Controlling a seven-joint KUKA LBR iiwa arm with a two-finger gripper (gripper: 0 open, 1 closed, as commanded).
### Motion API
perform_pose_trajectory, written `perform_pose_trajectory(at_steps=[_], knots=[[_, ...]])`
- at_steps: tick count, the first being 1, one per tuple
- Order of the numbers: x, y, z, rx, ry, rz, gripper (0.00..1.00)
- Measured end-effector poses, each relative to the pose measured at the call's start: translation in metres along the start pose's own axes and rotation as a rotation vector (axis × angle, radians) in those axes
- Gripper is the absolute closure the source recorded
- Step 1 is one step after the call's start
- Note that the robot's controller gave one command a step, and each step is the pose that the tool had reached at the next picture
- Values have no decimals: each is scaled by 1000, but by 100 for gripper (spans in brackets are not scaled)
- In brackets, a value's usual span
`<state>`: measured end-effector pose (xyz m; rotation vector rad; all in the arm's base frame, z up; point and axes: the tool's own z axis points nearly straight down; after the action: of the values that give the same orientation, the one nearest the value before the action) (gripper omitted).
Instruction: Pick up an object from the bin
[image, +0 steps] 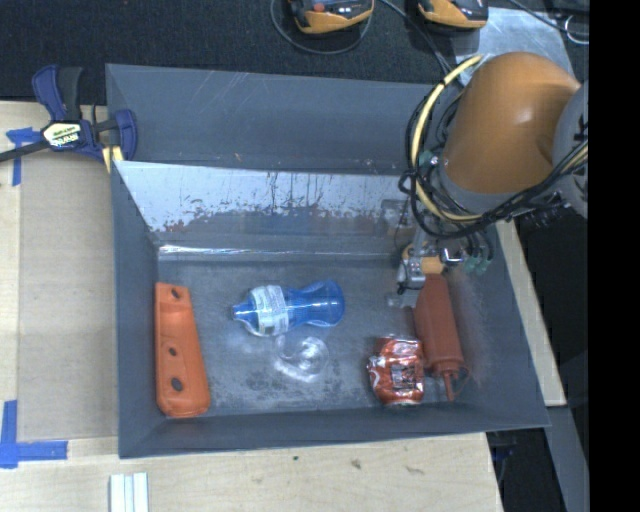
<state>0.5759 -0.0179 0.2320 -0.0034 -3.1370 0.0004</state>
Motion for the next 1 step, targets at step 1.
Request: perform_pose_trajectory(at_steps=[1], knots=[[-1, 0, -5, 0, -9, 0, 0]])
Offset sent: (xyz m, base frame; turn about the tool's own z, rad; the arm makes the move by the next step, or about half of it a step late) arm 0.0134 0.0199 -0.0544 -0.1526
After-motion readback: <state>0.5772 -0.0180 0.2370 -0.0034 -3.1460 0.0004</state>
